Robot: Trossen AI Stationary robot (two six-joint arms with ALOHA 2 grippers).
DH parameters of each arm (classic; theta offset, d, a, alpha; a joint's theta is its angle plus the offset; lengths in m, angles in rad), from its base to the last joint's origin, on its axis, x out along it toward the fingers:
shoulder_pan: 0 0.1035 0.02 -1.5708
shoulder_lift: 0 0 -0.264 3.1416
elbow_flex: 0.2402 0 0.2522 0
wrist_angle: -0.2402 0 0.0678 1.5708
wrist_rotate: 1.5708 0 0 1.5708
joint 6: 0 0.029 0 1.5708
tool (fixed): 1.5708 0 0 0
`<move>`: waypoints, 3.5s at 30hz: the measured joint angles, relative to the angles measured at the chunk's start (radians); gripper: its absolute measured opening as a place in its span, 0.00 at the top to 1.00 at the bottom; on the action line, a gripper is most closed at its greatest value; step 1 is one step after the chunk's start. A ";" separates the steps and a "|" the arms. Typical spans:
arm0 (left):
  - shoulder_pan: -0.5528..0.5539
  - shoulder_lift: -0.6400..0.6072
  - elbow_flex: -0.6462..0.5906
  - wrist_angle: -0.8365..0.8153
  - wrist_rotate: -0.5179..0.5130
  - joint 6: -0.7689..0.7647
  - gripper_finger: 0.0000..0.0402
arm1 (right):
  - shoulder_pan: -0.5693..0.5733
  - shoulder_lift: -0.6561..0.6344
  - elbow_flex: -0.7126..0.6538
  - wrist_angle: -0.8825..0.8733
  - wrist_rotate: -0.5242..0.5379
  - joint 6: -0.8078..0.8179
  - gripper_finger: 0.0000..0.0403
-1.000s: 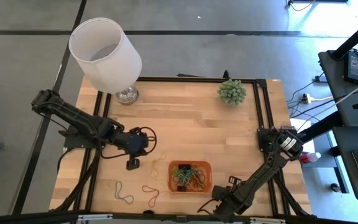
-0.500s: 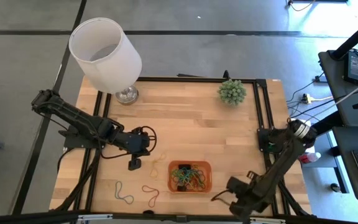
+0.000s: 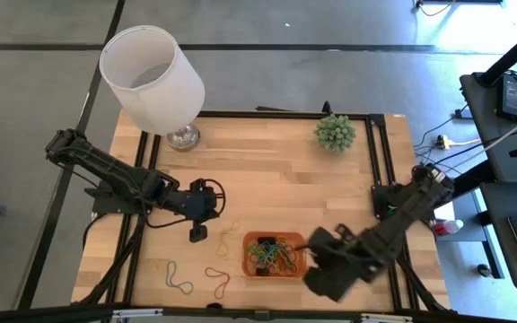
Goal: Pick and place rubber bands into bin
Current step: Put the orange rubber band into the orange bin, then put the yellow rubber band into the orange bin
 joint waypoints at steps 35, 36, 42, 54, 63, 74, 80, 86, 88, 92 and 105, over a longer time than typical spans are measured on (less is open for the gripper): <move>0.019 0.000 0.000 -0.008 0.004 -0.003 0.99 | -0.246 0.282 0.012 0.327 -0.232 -0.465 0.57; 0.022 0.000 0.000 -0.007 0.020 -0.013 0.98 | -0.246 0.270 0.012 0.306 -0.233 -0.467 0.54; 0.032 0.018 0.000 -0.012 0.111 -0.156 0.85 | -0.202 0.187 0.006 0.125 -0.173 -0.518 0.50; 0.030 0.114 0.000 -0.009 -0.169 -0.202 0.67 | -0.010 -0.198 -0.479 0.125 -0.086 -0.247 0.60; -0.039 0.369 0.000 0.111 -0.170 -0.109 0.67 | 0.114 -0.459 -0.840 0.383 -0.087 -0.061 0.61; -0.070 0.601 0.006 0.213 -0.032 -0.320 0.83 | 0.139 -0.534 -0.925 0.423 -0.084 -0.128 0.61; -0.094 0.569 0.045 0.138 -0.036 -0.412 0.99 | 0.139 -0.534 -0.925 0.430 -0.085 -0.205 0.61; -0.101 0.468 0.266 -0.232 -0.014 -0.384 0.99 | 0.139 -0.533 -0.925 0.431 -0.076 -0.254 0.61; -0.098 0.467 0.375 -0.336 -0.013 -0.338 0.99 | 0.139 -0.533 -0.925 0.432 -0.074 -0.265 0.61; -0.085 0.492 0.609 -0.483 -0.030 -0.227 0.99 | 0.139 -0.533 -0.925 0.433 -0.064 -0.291 0.61; -0.008 0.885 1.237 -0.561 -0.059 0.098 0.99 | 0.139 -0.533 -0.925 0.437 -0.035 -0.335 0.61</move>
